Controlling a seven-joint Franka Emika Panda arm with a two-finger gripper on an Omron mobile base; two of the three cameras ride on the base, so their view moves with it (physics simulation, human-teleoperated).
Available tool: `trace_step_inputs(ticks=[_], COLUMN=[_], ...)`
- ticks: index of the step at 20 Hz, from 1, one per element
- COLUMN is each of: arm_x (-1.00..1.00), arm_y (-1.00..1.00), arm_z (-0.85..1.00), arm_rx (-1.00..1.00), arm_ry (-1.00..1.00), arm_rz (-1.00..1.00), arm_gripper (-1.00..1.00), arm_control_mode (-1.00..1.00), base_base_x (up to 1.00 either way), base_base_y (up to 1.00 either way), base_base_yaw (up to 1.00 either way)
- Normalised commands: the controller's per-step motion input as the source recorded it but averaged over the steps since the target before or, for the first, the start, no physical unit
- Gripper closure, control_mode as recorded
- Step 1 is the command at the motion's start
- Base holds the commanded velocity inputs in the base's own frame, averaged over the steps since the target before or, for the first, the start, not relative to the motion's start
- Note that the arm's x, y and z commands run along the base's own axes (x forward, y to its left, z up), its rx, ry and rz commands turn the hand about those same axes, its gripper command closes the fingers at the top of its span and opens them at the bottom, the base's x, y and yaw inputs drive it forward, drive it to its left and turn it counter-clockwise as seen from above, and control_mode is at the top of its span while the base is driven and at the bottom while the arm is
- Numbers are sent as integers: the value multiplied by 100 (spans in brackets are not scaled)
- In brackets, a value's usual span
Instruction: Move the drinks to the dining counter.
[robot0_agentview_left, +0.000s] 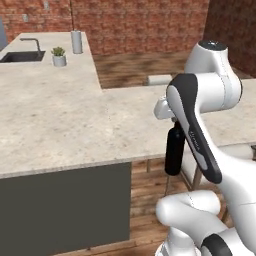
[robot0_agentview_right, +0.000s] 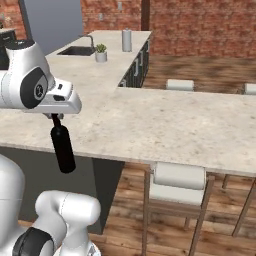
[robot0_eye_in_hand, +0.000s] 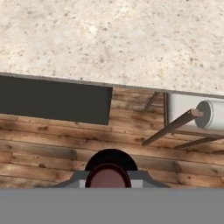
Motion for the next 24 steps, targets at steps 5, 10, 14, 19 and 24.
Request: trace_step_inputs(ticks=[5, 10, 14, 19, 24], arm_x=[0, 0, 0, 0, 32], arm_y=[0, 0, 0, 0, -44], arm_z=[0, 0, 0, 0, 0], arm_rx=[0, 0, 0, 0, 11], arm_ry=[0, 0, 0, 0, 0], arm_rz=[0, 0, 0, 0, 0], arm_gripper=[100, 100, 100, 100, 100], arm_control_mode=[100, 100, 100, 100, -100], base_base_x=[50, 62, 59, 54, 19], base_base_y=[-23, -19, -39, -69, -25], base_base_yaw=[0, 0, 0, 0, 0])
